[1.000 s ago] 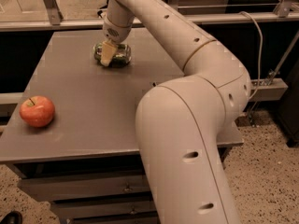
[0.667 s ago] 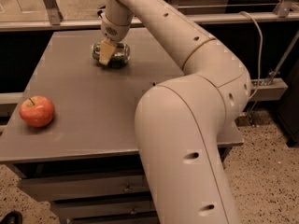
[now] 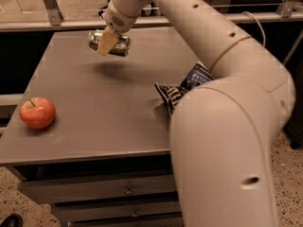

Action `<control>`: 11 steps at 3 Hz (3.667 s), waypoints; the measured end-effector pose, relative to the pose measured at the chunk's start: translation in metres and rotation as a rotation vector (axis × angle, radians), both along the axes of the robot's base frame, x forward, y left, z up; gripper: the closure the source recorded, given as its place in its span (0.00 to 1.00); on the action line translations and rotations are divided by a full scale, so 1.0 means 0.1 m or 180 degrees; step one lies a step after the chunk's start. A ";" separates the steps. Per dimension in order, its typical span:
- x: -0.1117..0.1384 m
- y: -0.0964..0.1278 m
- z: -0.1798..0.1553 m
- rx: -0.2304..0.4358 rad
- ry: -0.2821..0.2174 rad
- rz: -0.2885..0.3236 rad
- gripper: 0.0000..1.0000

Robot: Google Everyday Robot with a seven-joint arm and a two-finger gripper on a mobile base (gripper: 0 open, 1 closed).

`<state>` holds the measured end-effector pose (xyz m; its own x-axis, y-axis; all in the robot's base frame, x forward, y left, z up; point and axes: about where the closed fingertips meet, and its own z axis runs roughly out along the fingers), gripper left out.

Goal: Place green can upright

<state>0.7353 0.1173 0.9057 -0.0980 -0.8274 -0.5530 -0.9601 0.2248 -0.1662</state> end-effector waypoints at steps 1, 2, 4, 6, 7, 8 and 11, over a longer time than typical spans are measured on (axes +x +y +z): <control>-0.11 -0.11 0.25 0.0733 -0.0104 0.0073 1.00; -0.16 -0.28 0.42 0.1427 -0.0182 0.0155 1.00; -0.10 -1.00 0.60 0.2233 -0.0441 0.0290 1.00; -0.02 -1.38 0.48 0.2527 -0.0359 0.0297 1.00; -0.02 -1.37 0.48 0.2520 -0.0360 0.0301 1.00; -0.01 -1.60 0.38 0.2768 -0.0289 0.0285 1.00; 0.08 -2.23 0.06 0.3326 -0.0008 0.0278 1.00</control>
Offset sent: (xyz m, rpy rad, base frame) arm -0.0261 -0.0725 0.0694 0.7664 -0.0981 0.0974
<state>0.7436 -0.1054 0.9117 -0.0587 0.0580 -0.9966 -0.9798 0.1876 0.0687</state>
